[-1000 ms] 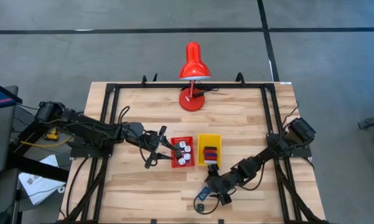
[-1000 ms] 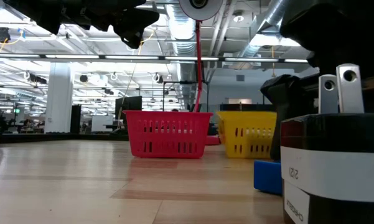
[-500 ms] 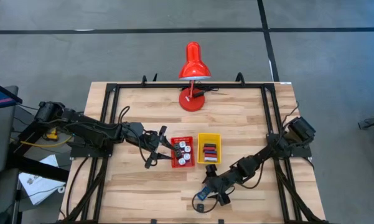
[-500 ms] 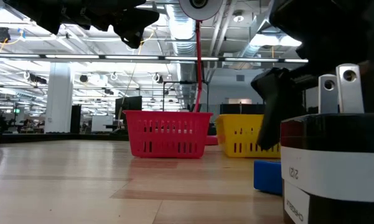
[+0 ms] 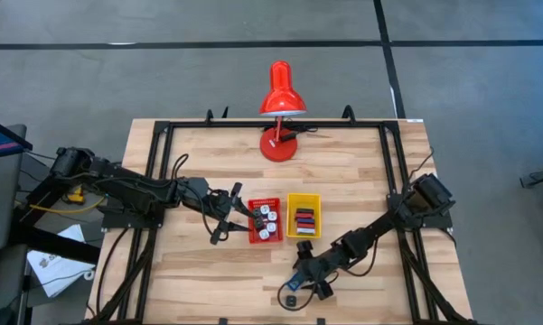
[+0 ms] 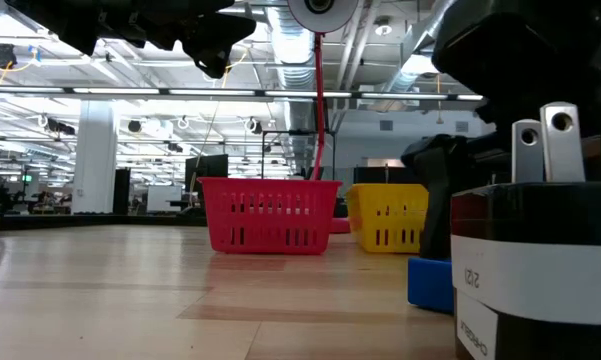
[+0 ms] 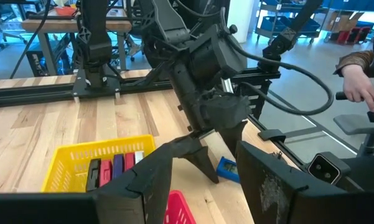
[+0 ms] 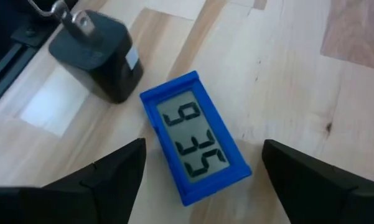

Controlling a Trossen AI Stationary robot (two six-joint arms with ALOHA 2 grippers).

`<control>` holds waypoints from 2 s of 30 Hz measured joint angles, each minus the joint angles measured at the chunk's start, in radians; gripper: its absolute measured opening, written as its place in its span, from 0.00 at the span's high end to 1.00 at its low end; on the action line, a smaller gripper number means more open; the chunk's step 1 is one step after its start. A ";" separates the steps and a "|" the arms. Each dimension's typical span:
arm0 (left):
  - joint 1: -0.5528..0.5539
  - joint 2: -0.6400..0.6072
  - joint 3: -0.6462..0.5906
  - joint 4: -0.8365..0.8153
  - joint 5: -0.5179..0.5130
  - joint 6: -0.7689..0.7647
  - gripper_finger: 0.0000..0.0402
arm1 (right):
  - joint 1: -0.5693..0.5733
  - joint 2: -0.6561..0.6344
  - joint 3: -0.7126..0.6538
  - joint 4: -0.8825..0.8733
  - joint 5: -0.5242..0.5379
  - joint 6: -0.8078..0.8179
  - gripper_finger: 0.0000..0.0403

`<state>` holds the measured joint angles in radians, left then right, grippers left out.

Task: Pick & Place Office items
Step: Put the blue digital timer into the yellow bin

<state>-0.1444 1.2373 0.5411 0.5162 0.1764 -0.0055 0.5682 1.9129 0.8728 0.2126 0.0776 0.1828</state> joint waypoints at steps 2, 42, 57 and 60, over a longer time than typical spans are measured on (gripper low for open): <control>0.000 0.000 0.000 0.000 0.000 0.000 0.57 | 0.001 -0.001 0.001 -0.005 0.000 0.006 0.25; 0.002 0.000 0.000 0.073 -0.323 -0.231 0.57 | -0.081 -0.353 -0.004 -0.264 0.875 0.090 0.64; 0.110 0.105 0.000 0.105 -0.339 -0.393 0.33 | -0.214 -0.353 -0.003 -0.094 0.818 -0.202 0.63; 0.122 0.121 0.000 0.099 -0.342 -0.425 0.27 | -0.230 -0.336 -0.002 -0.072 0.811 -0.210 0.63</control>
<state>-0.0227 1.3586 0.5415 0.6152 -0.1651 -0.4303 0.3382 1.5771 0.8703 0.1401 0.8888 -0.0271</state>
